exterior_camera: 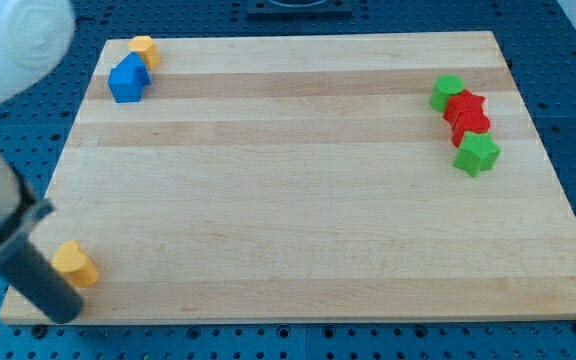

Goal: Move the yellow hexagon to the center left

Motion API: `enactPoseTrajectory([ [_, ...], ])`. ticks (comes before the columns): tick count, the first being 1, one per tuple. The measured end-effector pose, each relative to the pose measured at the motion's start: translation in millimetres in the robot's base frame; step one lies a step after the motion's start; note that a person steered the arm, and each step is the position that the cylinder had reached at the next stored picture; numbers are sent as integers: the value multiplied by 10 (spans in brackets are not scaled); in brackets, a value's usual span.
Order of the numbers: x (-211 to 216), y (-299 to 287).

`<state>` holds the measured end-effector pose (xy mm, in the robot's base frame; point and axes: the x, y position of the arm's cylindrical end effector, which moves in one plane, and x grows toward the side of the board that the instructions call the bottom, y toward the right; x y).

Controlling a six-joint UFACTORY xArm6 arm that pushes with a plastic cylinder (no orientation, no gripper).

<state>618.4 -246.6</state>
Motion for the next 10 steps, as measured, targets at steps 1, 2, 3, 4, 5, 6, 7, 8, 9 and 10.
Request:
enactPoseTrajectory([
  [1,-34,-559],
  [2,-103,-579],
  [3,-207,-581],
  [4,-667,-554],
  [5,-1305,-581],
  [6,-1352,-582],
  [7,-1402,-576],
  [8,-1449,-576],
  [9,-1642,-584],
  [10,-2261,-582],
])
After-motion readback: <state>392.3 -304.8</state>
